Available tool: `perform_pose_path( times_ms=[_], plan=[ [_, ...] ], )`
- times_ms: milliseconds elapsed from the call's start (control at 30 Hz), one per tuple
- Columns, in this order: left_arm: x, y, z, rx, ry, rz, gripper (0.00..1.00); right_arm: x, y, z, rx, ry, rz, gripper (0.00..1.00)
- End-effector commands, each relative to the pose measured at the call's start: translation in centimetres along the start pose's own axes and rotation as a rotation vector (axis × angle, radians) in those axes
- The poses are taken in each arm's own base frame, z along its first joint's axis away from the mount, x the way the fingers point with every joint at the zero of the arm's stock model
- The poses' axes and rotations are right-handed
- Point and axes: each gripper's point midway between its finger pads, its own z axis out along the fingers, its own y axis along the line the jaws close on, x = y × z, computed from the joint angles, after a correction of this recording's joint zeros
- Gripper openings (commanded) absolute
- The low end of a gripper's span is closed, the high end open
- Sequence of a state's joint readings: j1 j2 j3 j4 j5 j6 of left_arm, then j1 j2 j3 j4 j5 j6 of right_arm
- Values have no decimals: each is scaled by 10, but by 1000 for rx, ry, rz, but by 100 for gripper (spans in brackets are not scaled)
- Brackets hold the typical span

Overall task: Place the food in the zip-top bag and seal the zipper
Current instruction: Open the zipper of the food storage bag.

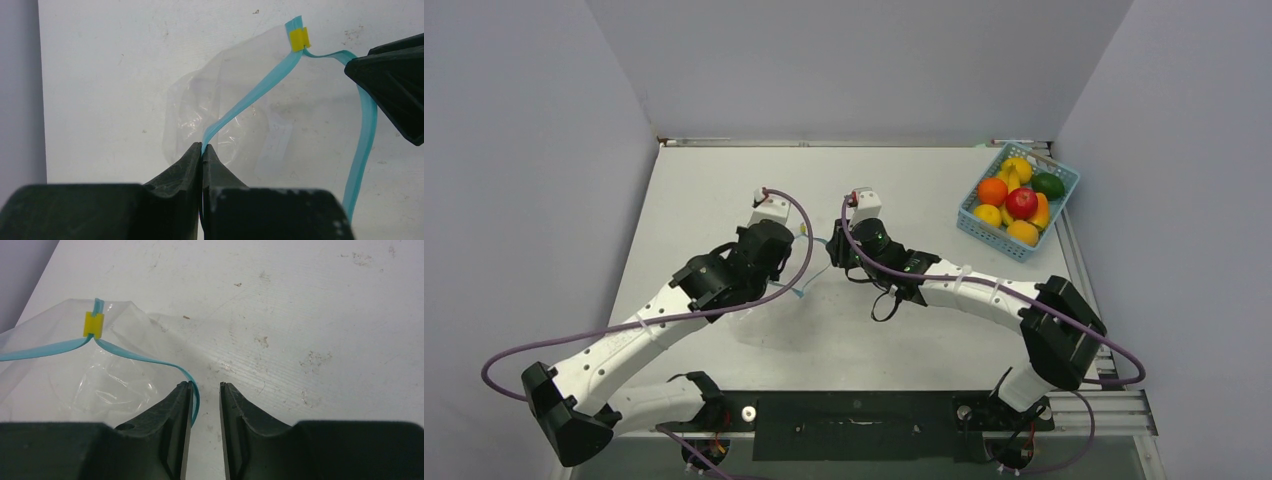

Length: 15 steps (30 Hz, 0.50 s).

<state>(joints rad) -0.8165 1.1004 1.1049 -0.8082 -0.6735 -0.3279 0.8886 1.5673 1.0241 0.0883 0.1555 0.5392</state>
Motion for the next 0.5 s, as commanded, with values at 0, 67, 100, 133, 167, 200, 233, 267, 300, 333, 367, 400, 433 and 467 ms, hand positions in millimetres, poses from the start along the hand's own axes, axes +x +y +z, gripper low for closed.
perform_pose_path(
  times_ms=[0, 67, 100, 133, 167, 200, 233, 267, 300, 333, 367, 400, 433, 467],
  plan=[
    [-18, 3, -7, 16, -85, -58, 0, -14, 4, -11, -29, -32, 9, 29],
    [-17, 1, -7, 29, -84, -58, 0, -21, 7, -17, -42, -45, 17, 33],
    [-16, -1, -6, 33, -81, -54, 0, -23, 9, -20, -49, -50, 19, 35],
    [-15, -2, -6, 38, -78, -54, 0, -28, 10, -23, -53, -59, 23, 36],
    [-14, -2, -5, 41, -75, -52, 0, -32, 12, -27, -58, -65, 27, 38],
    [-14, -3, -5, 45, -75, -53, 0, -37, 13, -30, -59, -71, 35, 39],
    [-13, -4, -4, 49, -73, -52, 0, -41, 15, -33, -63, -79, 41, 40],
    [-13, -5, -4, 53, -72, -52, 0, -45, 16, -37, -67, -86, 47, 41],
    [-12, -5, -3, 55, -68, -51, 0, -51, 18, -42, -75, -99, 55, 42],
    [-12, -4, -3, 55, -69, -54, 0, -54, 18, -45, -74, -102, 59, 42],
    [-11, -4, -3, 56, -69, -54, 0, -58, 19, -48, -70, -105, 60, 43],
    [-11, -4, -3, 60, -70, -57, 0, -61, 17, -50, -58, -104, 58, 45],
    [-11, -4, -3, 63, -70, -59, 0, -60, 13, -52, -34, -90, 52, 46],
    [-11, -4, -3, 70, -71, -61, 0, -64, 11, -55, -22, -95, 47, 47]
  ],
)
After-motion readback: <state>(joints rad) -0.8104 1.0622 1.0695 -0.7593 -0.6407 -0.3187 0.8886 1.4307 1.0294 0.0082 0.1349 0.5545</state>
